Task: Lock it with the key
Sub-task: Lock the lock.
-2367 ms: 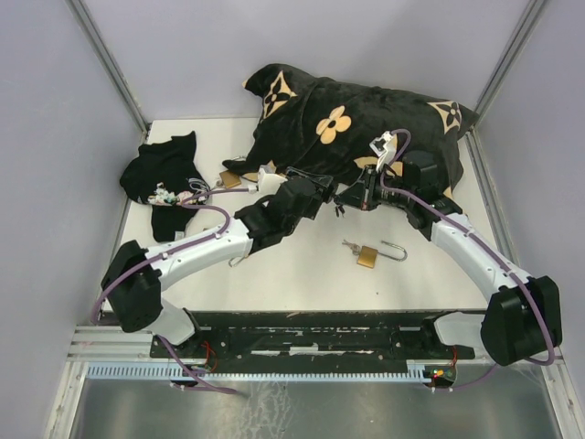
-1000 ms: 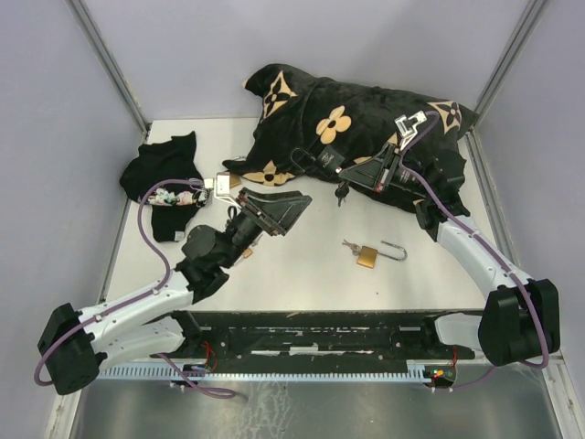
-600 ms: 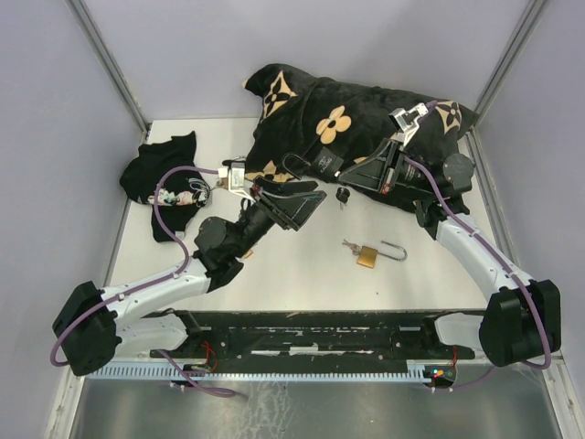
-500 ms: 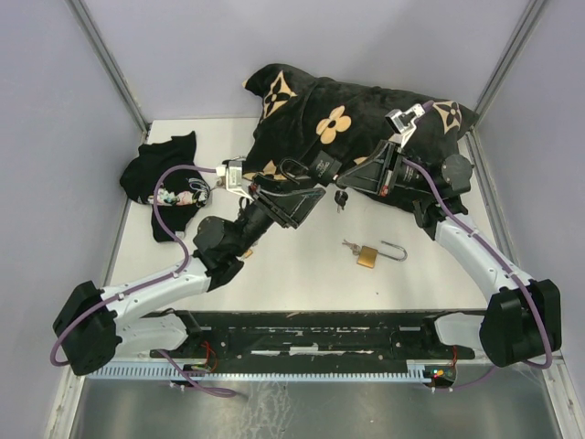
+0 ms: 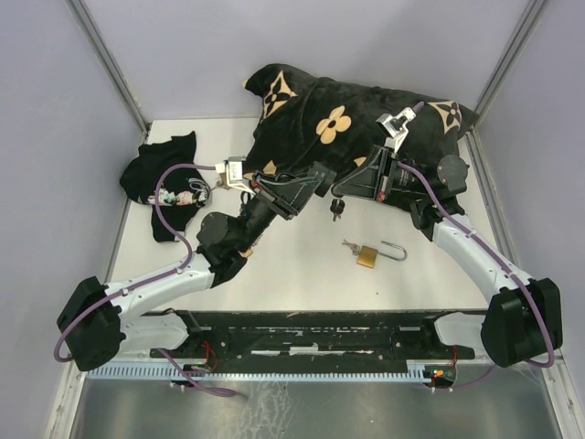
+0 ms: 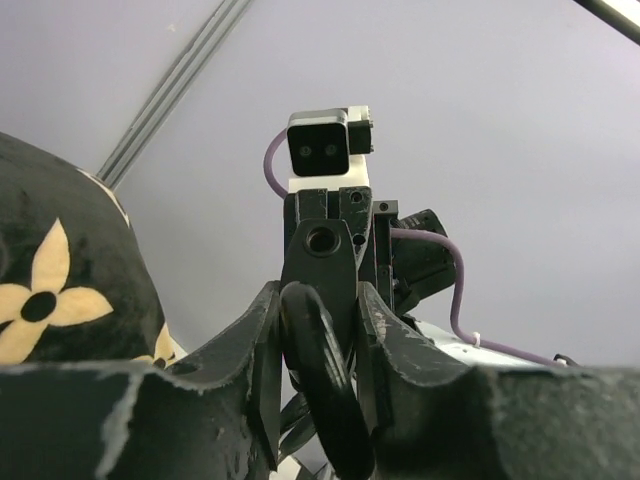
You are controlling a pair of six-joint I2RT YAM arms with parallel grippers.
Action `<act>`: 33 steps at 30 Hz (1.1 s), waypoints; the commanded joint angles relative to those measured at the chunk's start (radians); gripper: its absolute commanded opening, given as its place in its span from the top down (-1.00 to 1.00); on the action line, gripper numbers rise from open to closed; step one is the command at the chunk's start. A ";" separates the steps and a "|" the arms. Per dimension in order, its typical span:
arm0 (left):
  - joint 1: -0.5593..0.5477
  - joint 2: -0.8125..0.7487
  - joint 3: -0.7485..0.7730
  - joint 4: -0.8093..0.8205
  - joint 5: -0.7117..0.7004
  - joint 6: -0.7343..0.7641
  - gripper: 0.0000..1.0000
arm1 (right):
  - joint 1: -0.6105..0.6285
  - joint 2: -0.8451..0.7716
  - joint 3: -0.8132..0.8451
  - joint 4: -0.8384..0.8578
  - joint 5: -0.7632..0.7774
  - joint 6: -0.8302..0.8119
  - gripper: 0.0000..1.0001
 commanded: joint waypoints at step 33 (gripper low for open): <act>0.049 -0.564 -0.251 -0.446 0.161 0.467 -0.77 | -0.039 -0.019 0.044 -0.053 -0.014 -0.113 0.97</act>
